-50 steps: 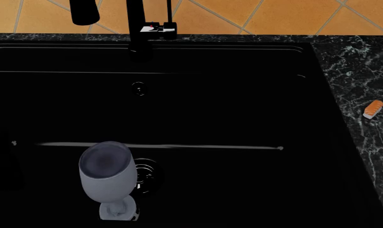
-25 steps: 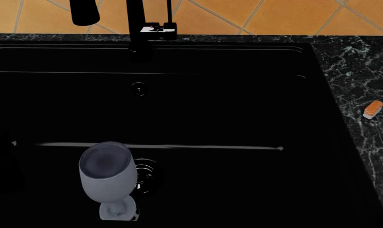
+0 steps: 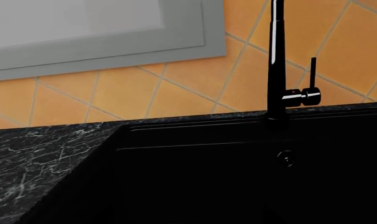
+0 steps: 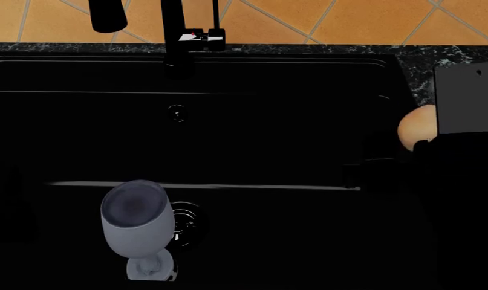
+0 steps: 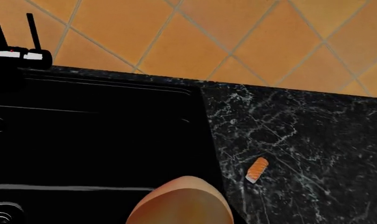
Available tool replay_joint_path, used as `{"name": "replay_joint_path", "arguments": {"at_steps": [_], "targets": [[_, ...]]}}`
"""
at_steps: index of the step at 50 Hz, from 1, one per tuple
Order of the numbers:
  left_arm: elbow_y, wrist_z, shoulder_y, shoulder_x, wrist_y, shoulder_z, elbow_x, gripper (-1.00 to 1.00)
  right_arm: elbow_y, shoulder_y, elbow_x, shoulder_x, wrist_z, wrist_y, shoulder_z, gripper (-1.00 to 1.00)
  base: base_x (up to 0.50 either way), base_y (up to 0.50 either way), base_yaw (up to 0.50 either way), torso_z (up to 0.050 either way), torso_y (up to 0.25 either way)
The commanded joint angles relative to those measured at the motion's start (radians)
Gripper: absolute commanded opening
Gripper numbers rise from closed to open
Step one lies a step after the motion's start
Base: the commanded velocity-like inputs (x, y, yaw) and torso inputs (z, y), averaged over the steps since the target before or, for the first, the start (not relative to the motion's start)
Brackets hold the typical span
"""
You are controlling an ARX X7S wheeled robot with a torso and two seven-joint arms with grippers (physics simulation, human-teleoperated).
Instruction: Pick the apricot from the counter and place it in the sink
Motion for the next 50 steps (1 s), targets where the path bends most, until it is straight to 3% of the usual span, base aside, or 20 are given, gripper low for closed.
{"name": "replay_joint_path", "arguments": {"at_steps": [1, 8, 22, 29, 36, 45, 50], "targets": [[-0.012, 0.002, -0.008, 0.0, 0.008, 0.008, -0.004, 1.0, 0.284, 0.259, -0.194, -0.176, -0.268, 0.05, -0.254, -1.0, 0.0, 0.0, 0.0, 0.0, 0.0], [-0.02, 0.004, -0.011, 0.0, 0.013, 0.012, -0.006, 1.0, 0.498, 0.344, -0.319, -0.284, -0.471, 0.006, -0.414, -1.0, 0.0, 0.0, 0.0, 0.0, 0.0], [-0.01, -0.003, -0.006, 0.0, 0.011, 0.018, -0.009, 1.0, 1.056, 0.425, -0.493, -0.528, -0.799, -0.161, -0.6, -1.0, 0.0, 0.0, 0.0, 0.0, 0.0], [-0.014, -0.002, -0.005, 0.0, 0.016, 0.024, -0.01, 1.0, 1.521, 0.445, -0.613, -0.718, -0.999, -0.386, -0.676, -1.0, 0.0, 0.0, 0.0, 0.0, 0.0], [-0.021, -0.003, -0.001, 0.0, 0.02, 0.028, -0.011, 1.0, 1.524, 0.381, -0.729, -0.735, -1.027, -0.369, -0.579, -1.0, 0.0, 0.0, 0.0, 0.0, 0.0], [-0.012, -0.008, -0.009, -0.002, 0.003, 0.034, -0.016, 1.0, 1.525, 0.331, -0.952, -0.75, -1.075, -0.289, -0.348, -1.0, 0.0, 0.0, 0.0, 0.0, 0.0], [-0.019, -0.007, -0.009, -0.001, 0.009, 0.035, -0.018, 1.0, 1.525, 0.315, -0.959, -0.751, -1.073, -0.258, -0.306, -1.0, 0.0, 0.0, 0.0, 0.0, 0.0]]}}
